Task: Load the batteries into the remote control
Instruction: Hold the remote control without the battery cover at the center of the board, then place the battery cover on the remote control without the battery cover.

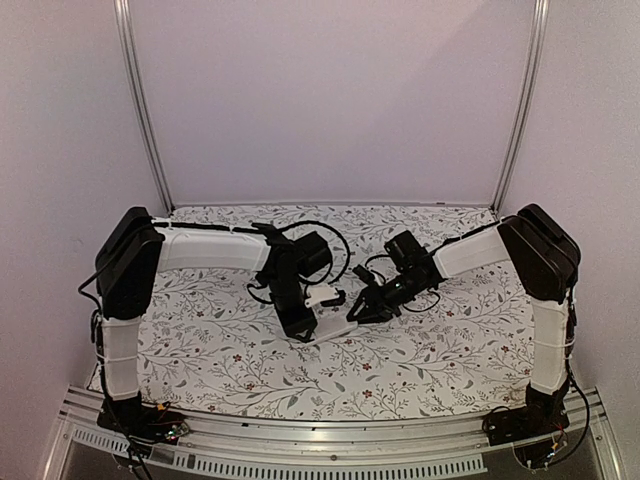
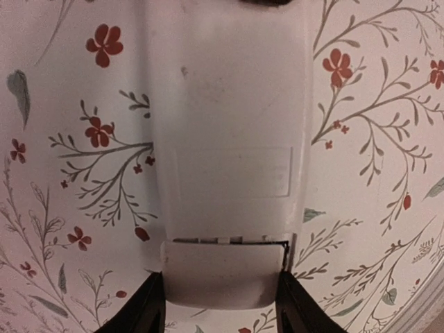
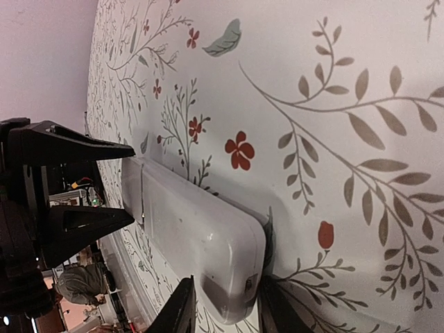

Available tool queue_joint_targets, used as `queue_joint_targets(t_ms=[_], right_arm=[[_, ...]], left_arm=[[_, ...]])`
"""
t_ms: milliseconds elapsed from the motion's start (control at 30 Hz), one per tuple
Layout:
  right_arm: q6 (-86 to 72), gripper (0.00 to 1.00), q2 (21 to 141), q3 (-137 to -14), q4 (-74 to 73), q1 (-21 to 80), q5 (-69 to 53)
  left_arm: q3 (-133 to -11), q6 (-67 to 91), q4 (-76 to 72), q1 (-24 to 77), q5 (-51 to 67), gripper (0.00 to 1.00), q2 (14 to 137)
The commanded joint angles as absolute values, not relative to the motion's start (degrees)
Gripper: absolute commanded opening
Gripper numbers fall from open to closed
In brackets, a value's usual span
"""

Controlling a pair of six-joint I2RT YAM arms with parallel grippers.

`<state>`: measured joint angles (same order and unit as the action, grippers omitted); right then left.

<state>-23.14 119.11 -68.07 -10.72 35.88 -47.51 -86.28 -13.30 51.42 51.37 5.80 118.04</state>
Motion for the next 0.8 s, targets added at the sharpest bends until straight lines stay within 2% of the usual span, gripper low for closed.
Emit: queue_joint_targets(t_ms=[0,767], right_arm=[[-22.94,0.31,118.79,-67.02,-12.26,36.48,-47.55],[-22.94,0.25,118.92,-66.98,-12.13,36.83,-48.07]], left_arm=[[-87.88,-13.42,52.97,52.13,5.33,0.51,119.5],[-88.6,-12.95,53.17,52.47,7.84,0.52,119.37]])
